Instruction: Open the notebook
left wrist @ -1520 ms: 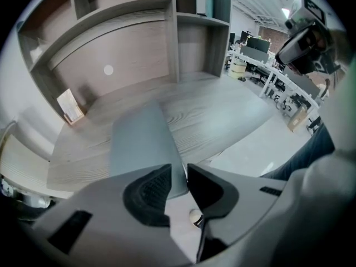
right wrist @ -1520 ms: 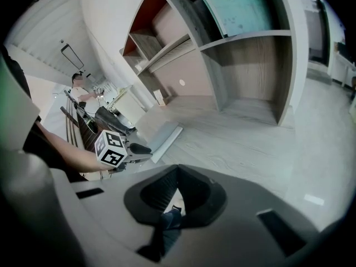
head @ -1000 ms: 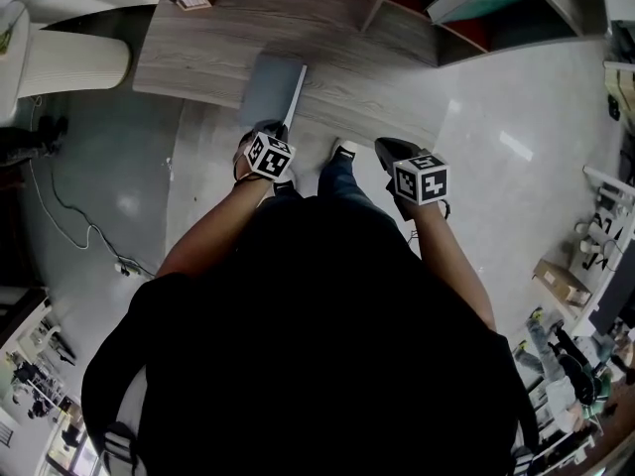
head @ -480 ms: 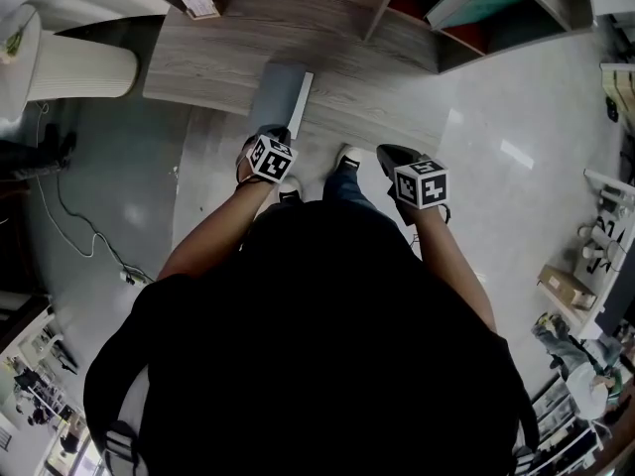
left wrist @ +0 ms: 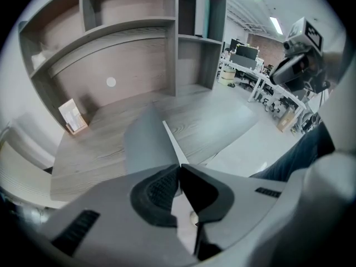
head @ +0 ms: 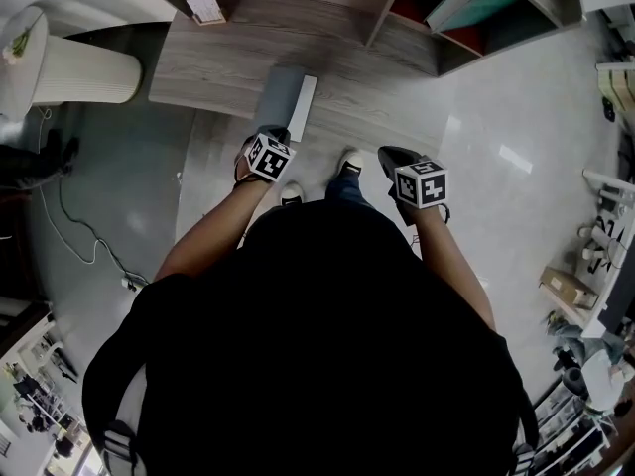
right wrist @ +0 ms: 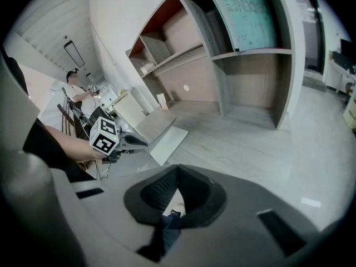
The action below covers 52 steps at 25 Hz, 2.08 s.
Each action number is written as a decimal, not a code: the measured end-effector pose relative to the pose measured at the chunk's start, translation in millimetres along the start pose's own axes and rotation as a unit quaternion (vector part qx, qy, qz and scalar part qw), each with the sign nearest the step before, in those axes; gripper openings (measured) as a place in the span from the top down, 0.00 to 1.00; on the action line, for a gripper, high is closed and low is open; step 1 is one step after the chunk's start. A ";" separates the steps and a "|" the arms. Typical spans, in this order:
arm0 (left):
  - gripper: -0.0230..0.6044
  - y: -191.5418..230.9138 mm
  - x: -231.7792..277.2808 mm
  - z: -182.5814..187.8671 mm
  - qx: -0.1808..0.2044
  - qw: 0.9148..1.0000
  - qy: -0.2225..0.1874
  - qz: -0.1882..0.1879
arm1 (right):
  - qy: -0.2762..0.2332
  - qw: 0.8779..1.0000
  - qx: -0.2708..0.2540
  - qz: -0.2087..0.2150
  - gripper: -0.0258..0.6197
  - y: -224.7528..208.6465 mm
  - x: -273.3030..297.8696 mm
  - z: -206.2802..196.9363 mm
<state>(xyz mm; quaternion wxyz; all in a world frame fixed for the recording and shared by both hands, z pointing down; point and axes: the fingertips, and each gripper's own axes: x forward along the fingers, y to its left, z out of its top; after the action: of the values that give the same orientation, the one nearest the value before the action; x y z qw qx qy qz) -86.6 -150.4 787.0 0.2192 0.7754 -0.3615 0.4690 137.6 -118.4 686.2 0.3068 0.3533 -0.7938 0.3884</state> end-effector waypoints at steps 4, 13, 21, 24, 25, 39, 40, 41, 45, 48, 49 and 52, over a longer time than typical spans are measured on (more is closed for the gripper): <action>0.93 5.6 -7.4 -0.3 0.004 1.000 -0.004 -0.001 | 0.000 1.000 -0.003 -0.003 0.96 7.1 0.8 -2.9; 0.93 23.6 -26.2 -3.5 0.004 1.000 -0.015 0.004 | -0.002 1.000 0.000 -0.012 0.96 16.8 1.7 -9.5; 0.93 44.2 -42.9 -10.2 -0.003 1.000 -0.022 0.014 | -0.011 1.000 0.008 -0.019 0.96 27.8 4.0 -10.4; 0.93 51.5 -47.5 -12.3 -0.003 1.000 -0.024 0.019 | -0.014 1.000 0.009 -0.022 0.96 30.1 3.0 -11.2; 0.93 54.5 -49.0 -12.9 -0.004 0.999 -0.025 0.021 | -0.015 1.000 0.010 -0.023 0.96 30.9 2.7 -11.7; 0.93 93.1 -65.9 -25.9 -0.024 0.998 -0.030 0.047 | -0.020 0.998 0.032 -0.044 0.96 29.1 -5.6 -28.4; 0.93 95.9 -66.8 -27.3 -0.026 0.998 -0.029 0.049 | -0.019 0.998 0.033 -0.044 0.96 29.3 -5.2 -29.2; 0.93 98.7 -67.5 -28.9 -0.027 0.998 -0.029 0.051 | -0.019 0.998 0.034 -0.045 0.96 29.7 -4.9 -29.3; 0.93 110.1 -68.2 -34.3 -0.029 0.997 -0.028 0.060 | -0.021 0.998 0.035 -0.046 0.96 31.7 -3.7 -28.4; 0.93 118.5 -69.3 -36.9 -0.034 0.997 -0.023 0.066 | -0.020 0.998 0.036 -0.047 0.96 31.5 -2.7 -30.1; 0.93 120.9 -69.3 -38.1 -0.036 0.997 -0.022 0.068 | -0.019 0.998 0.036 -0.047 0.96 31.2 -2.5 -31.6; 0.92 126.4 -69.7 -42.7 -0.043 0.996 -0.020 0.072 | -0.015 0.998 0.038 -0.049 0.96 30.7 -3.1 -36.4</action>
<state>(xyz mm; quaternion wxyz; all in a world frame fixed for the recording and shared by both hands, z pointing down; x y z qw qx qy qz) -228.6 -177.9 745.1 0.2105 0.7464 -0.4405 0.4522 122.5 -73.4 690.2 0.3000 0.4086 -0.7648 0.3976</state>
